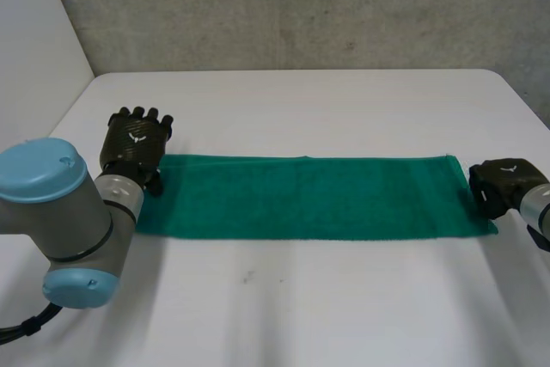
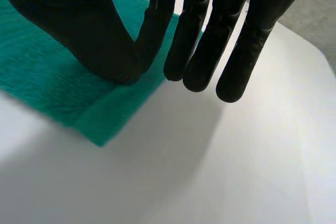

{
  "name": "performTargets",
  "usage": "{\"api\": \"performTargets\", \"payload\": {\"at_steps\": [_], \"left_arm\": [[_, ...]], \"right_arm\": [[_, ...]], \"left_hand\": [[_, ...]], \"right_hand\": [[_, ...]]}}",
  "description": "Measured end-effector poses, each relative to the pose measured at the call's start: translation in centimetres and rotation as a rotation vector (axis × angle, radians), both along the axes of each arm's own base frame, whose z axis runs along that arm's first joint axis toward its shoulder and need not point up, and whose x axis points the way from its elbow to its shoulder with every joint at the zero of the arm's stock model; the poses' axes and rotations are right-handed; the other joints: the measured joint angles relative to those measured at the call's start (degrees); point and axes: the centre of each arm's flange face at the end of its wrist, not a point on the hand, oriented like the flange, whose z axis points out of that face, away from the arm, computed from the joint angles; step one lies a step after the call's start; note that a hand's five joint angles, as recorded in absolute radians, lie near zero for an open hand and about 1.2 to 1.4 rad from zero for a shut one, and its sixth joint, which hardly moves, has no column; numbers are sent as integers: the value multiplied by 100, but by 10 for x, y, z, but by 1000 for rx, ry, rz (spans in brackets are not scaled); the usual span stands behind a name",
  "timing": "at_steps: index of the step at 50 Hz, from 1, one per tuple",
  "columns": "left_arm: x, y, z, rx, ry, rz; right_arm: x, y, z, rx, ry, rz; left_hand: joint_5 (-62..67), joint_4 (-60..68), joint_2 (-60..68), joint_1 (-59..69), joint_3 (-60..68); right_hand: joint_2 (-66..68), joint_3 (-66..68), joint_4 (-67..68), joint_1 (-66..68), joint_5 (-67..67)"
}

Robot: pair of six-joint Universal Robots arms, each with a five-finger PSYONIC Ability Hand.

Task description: Fold the towel.

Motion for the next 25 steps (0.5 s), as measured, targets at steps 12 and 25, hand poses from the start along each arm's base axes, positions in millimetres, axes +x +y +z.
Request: {"api": "performTargets", "payload": {"at_steps": [12, 25], "left_arm": [[1, -1, 0, 0, 2, 4], [2, 0, 0, 3, 0, 5]], "right_arm": [[-38, -14, 4, -11, -1, -101], [-21, 14, 23, -17, -175, 92]], "left_hand": [[0, 0, 0, 0, 0], [0, 0, 0, 0, 0]], "right_hand": [[0, 4, 8, 0, 57], [-3323, -3437, -3463, -2719, -3279]]}}
